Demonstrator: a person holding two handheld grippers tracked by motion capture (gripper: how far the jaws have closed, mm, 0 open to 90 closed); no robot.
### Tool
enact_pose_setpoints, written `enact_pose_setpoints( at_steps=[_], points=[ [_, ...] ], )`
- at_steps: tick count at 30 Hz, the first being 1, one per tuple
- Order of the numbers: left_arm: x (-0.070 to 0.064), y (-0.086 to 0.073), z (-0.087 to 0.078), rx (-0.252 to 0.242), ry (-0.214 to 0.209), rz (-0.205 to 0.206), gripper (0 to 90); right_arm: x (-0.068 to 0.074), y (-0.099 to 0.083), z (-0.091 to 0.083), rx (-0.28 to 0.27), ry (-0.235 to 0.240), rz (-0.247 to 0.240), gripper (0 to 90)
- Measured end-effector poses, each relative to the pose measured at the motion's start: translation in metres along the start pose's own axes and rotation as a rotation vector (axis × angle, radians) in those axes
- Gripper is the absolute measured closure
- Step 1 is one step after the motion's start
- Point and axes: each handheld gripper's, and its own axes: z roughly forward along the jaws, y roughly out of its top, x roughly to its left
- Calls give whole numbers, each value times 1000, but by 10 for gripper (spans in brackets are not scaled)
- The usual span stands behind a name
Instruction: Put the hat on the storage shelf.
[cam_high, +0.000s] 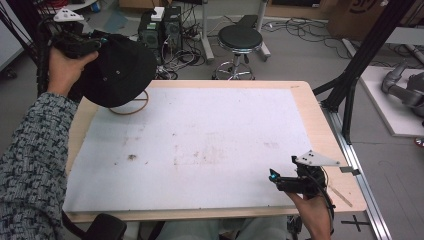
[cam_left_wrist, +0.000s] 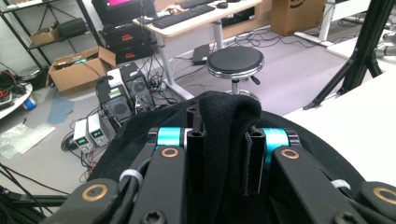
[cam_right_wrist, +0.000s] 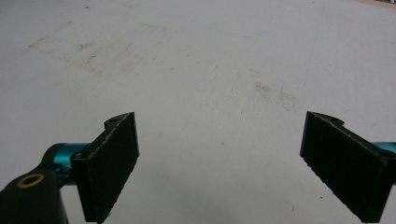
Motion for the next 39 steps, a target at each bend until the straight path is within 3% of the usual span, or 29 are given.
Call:
enact_pose_setpoints(
  at_steps=[26, 39],
  points=[
    [2, -8, 18, -31, 15, 6, 709, -1, -6, -3, 18, -10, 17, 113],
    [-3, -10, 24, -21, -2, 20, 545, -2, -6, -4, 15, -11, 19, 113]
  ],
)
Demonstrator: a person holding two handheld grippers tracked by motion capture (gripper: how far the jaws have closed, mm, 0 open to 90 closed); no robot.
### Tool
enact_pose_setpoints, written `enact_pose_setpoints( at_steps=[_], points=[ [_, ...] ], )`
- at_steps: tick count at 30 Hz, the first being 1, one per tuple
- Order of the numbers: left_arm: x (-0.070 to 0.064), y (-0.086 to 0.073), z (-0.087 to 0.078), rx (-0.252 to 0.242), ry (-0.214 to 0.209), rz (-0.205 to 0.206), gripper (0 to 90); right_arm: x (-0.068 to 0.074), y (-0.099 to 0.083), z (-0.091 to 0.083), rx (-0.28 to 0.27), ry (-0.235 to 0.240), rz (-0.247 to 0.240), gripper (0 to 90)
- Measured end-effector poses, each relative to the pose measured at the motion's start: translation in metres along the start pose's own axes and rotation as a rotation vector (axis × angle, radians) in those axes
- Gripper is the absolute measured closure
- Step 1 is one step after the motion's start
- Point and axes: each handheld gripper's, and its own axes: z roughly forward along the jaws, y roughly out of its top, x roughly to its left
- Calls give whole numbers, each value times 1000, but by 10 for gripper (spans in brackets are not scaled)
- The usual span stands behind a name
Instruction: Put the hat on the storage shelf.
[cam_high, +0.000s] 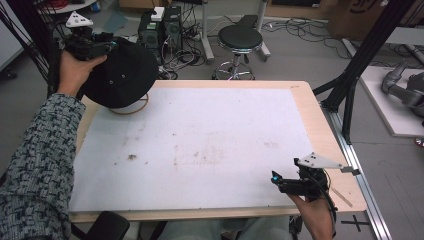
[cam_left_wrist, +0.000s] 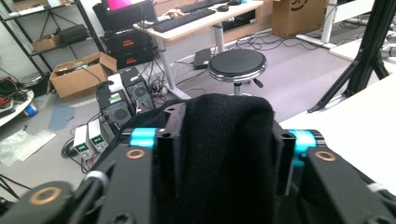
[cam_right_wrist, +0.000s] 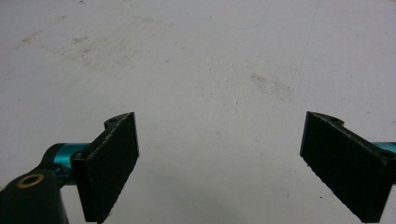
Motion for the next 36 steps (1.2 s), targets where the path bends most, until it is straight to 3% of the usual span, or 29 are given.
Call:
enact_pose_setpoints(
  at_steps=[17, 36],
  points=[
    [0, -1, 0, 3, -21, -6, 401, -2, 0, -3, -9, -3, 5, 113],
    [1, 4, -11, -25, -45, -14, 369, -2, 2, -1, -8, 3, 2, 113]
  ],
)
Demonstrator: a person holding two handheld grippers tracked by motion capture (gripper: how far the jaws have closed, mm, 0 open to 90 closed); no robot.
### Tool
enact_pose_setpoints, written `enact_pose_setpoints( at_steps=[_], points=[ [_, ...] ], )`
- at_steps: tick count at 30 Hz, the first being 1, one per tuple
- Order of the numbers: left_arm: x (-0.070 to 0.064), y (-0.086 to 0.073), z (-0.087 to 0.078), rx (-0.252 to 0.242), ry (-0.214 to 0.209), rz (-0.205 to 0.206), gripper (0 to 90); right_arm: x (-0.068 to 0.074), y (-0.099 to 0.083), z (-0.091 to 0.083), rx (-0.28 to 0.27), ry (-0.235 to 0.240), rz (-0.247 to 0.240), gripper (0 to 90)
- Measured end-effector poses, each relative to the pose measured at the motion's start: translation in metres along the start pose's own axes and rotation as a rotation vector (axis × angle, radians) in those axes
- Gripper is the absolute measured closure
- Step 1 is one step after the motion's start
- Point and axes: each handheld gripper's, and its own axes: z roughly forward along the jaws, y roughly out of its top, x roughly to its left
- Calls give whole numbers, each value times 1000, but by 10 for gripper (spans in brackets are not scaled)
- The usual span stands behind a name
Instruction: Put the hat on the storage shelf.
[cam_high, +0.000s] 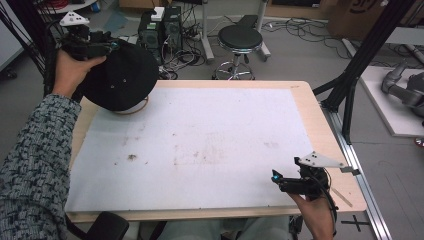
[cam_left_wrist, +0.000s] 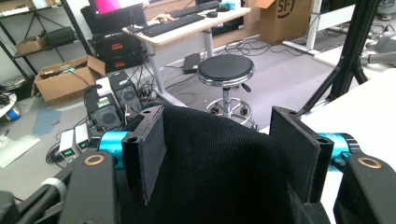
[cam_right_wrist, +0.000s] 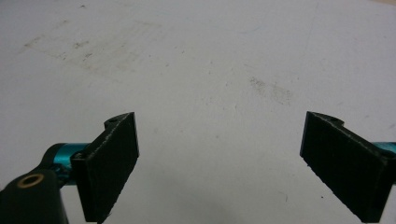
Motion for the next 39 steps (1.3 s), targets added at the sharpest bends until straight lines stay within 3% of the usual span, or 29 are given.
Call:
enact_pose_setpoints(
  at_steps=[17, 30, 39],
  points=[
    [-3, 6, -12, -25, -19, 0, 368, 1, 6, 4, -3, 15, -9, 113],
    [-24, 15, -25, -34, -89, 37, 359, 1, 12, 13, -14, 33, -22, 113],
    [-33, 7, -41, -20, -109, 55, 340, 3, 22, 26, -17, 64, -38, 113]
  ],
)
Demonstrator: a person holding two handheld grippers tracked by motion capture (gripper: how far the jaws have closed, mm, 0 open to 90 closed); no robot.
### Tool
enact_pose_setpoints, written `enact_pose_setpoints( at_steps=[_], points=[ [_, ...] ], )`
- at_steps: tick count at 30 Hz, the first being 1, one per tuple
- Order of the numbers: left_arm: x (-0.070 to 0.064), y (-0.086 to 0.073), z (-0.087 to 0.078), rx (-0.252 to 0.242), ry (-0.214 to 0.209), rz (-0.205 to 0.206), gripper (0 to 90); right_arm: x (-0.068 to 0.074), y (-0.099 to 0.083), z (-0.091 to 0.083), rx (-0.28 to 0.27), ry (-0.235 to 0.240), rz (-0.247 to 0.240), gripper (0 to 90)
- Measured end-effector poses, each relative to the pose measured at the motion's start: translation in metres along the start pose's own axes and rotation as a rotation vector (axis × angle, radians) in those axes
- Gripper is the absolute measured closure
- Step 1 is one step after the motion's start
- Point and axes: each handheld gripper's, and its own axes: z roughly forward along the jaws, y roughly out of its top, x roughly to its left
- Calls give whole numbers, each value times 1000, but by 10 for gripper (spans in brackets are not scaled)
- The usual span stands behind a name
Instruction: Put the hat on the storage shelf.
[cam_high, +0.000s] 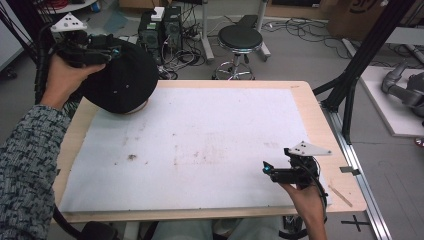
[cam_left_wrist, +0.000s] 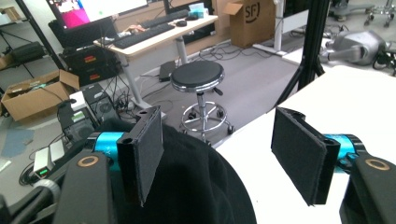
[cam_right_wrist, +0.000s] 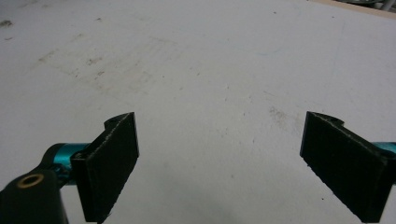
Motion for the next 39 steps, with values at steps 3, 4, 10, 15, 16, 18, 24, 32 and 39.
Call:
enact_pose_setpoints(
  at_steps=[3, 4, 10, 15, 16, 18, 24, 32, 39],
  points=[
    [-1, -3, -6, 5, 5, -4, 335, 1, 4, 6, 1, 14, -6, 113],
    [-2, -5, -9, 3, 2, -8, 333, 1, 5, 8, 0, 17, -9, 113],
    [-7, -12, -24, 11, 10, -7, 321, 3, 15, 20, -4, 48, -19, 113],
    [-12, -23, -35, 11, 14, -13, 305, 4, 22, 31, -7, 74, -29, 113],
    [-13, -25, -37, 12, 16, -17, 301, 4, 23, 33, -7, 81, -31, 113],
    [-15, -29, -39, 9, 13, -23, 288, 4, 26, 36, -8, 90, -33, 113],
    [-24, -40, -46, 29, 16, -24, 248, 4, 33, 47, -12, 131, -41, 113],
    [-47, -55, -51, 43, -7, -1, 215, 1, 43, 57, -41, 163, -36, 113],
    [-63, -67, -54, 62, -23, 4, 209, 1, 48, 64, -43, 172, -38, 113]
  ],
)
